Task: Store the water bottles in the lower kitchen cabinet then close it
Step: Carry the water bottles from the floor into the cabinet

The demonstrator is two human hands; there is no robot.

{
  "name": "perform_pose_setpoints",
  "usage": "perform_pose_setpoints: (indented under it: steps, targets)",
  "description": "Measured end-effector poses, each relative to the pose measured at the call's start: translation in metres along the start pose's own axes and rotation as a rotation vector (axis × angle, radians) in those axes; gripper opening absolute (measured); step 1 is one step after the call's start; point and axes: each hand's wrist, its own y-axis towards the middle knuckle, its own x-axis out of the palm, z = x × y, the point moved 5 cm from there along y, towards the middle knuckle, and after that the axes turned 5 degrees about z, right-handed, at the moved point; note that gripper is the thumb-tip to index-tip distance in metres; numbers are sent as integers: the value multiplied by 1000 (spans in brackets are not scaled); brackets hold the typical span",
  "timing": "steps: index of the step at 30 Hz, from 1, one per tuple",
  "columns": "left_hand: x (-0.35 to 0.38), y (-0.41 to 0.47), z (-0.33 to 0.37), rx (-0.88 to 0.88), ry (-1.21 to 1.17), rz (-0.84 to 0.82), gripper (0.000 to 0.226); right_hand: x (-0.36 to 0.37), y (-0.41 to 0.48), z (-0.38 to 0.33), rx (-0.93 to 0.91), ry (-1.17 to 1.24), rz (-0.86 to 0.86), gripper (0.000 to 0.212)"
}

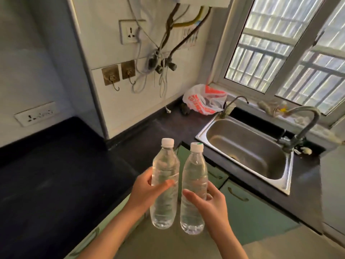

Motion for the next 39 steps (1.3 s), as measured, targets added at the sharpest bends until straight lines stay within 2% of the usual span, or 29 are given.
perform_pose_setpoints:
  steps: [4,8,13,19,29,34,39]
  targets:
    - [-41,23,17,11,-25,77,46,44,30,-21,-32,22,-73,27]
    - [-90,35,25,-20,-32,216,23,97,59,-36,-48,4,-189,26]
    - [-141,35,16,-86,-8,436,15,160,90,-30,0,-7,-363,30]
    - [-168,24,-1,-172,-32,757,17,227,124,-24,19,-88,-718,30]
    - [-146,-46,-4,-273,-172,1453,20,308,123,-24,-39,-247,-1274,31]
    - [-95,-117,-12,-308,-239,1812,21,313,61,-13,-76,-298,-1598,26]
    - [-34,-196,-11,-319,-245,2080,24,284,-21,-8,-60,-325,-1901,28]
